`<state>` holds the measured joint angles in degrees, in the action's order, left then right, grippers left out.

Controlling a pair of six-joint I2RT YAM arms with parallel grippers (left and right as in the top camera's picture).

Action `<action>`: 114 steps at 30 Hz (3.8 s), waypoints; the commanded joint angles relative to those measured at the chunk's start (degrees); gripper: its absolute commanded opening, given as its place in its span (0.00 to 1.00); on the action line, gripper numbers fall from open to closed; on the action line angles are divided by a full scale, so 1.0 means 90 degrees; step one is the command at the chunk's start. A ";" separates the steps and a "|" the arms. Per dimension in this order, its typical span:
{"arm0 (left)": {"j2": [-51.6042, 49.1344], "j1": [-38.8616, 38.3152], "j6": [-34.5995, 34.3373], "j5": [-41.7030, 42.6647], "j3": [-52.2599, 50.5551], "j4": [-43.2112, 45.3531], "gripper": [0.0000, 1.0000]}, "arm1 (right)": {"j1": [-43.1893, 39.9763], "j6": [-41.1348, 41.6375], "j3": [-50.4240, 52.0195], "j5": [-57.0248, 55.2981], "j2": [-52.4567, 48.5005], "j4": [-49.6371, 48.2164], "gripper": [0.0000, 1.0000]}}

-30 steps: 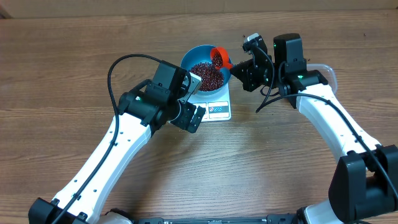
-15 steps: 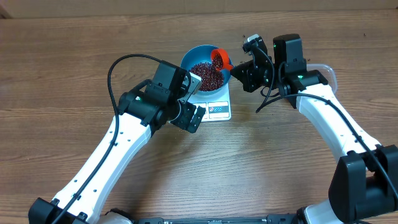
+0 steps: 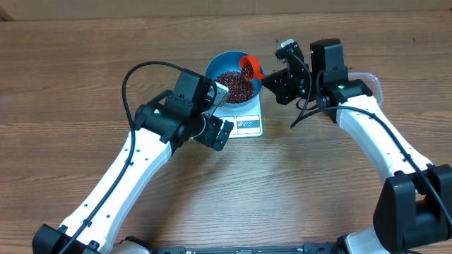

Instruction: Scoop item into bowl and weigh 150g on scale

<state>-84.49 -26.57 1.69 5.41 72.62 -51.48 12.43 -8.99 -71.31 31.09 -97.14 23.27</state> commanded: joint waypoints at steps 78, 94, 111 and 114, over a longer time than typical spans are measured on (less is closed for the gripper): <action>0.0148 0.0034 0.0051 0.0058 0.0027 0.0010 1.00 | 0.0051 -0.0833 -0.0085 0.0605 -0.0029 0.0505 0.04; 0.0148 0.0034 0.0051 0.0058 0.0027 0.0010 1.00 | 0.0053 -0.0835 -0.0085 0.0602 -0.0029 0.0527 0.04; 0.0148 0.0034 0.0051 0.0049 0.0027 0.0010 1.00 | 0.0005 -0.0957 -0.0085 0.0653 -0.0029 0.0940 0.04; 0.0148 0.0032 0.0051 0.0046 0.0027 0.0010 1.00 | 0.0005 -0.1158 -0.0085 0.0712 -0.0032 0.0974 0.03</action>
<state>-84.49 -26.57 1.69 5.39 72.62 -51.46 12.75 -17.98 -71.33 36.05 -97.14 31.73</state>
